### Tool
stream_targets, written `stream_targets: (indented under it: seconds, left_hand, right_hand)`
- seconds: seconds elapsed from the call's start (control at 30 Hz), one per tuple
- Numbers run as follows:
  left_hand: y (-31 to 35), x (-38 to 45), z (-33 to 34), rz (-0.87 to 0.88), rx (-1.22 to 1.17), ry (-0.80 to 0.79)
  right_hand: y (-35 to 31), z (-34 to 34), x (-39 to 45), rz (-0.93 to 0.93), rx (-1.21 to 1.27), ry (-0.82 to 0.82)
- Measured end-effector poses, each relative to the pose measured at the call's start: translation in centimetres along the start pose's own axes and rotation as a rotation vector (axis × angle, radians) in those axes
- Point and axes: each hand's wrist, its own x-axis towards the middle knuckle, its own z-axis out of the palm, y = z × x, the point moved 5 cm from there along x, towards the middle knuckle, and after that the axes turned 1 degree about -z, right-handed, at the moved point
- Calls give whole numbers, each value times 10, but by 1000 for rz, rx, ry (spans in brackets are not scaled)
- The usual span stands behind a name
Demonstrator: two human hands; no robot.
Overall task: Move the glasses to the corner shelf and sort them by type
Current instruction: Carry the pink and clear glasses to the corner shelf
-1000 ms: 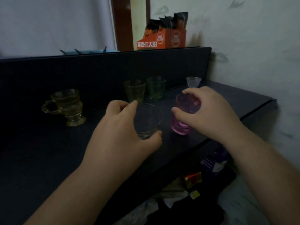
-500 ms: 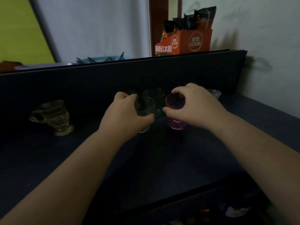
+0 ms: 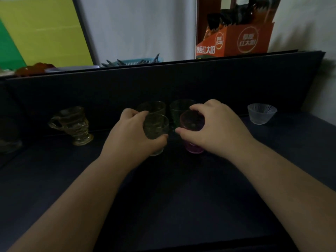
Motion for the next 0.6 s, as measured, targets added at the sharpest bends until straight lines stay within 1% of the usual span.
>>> stream_targets:
  seconds: [0.2, 0.43, 0.53, 0.6]
  left_hand:
    - [-4, 1, 6, -33, 0, -48]
    - [-6, 0, 10, -37, -93, -98]
    - [-10, -3, 10, -53, -130, -108]
    - [-14, -5, 5, -57, -96, -120]
  right_hand:
    - [1, 1, -4, -4, 21, 6]
    - [2, -5, -11, -37, -19, -30]
    - [-2, -11, -19, -81, -62, 23]
    - [-9, -16, -26, -127, -71, 87]
